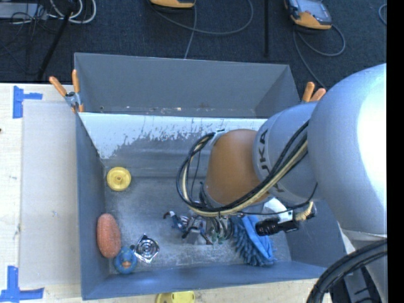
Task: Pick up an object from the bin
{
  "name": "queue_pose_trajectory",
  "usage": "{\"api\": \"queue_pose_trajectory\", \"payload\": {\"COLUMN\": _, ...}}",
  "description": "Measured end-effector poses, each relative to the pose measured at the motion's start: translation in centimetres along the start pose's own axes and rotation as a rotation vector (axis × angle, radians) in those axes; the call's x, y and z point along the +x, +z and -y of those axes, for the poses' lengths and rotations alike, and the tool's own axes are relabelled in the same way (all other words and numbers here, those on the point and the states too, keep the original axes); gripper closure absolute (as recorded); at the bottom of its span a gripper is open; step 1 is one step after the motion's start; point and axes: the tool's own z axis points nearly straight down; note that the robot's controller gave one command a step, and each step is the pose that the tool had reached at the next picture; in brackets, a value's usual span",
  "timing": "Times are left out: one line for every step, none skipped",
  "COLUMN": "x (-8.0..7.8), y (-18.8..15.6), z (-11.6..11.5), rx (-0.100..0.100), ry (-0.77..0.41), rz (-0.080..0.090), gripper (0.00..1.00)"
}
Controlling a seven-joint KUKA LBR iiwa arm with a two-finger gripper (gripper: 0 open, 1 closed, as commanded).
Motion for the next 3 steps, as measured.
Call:
{"api": "queue_pose_trajectory", "payload": {"x": 0.1, "y": -0.9, "z": 0.1, "rx": 0.002, "ry": -0.001, "rz": -0.004, "gripper": 1.0}}
{"api": "queue_pose_trajectory", "payload": {"x": 0.3, "y": -3.1, "z": 0.1, "rx": 0.004, "ry": -0.002, "rz": -0.009, "gripper": 1.0}}
{"api": "queue_pose_trajectory", "payload": {"x": 0.1, "y": -5.3, "z": 0.1, "rx": 0.002, "ry": -0.003, "rz": -0.003, "gripper": 1.0}}
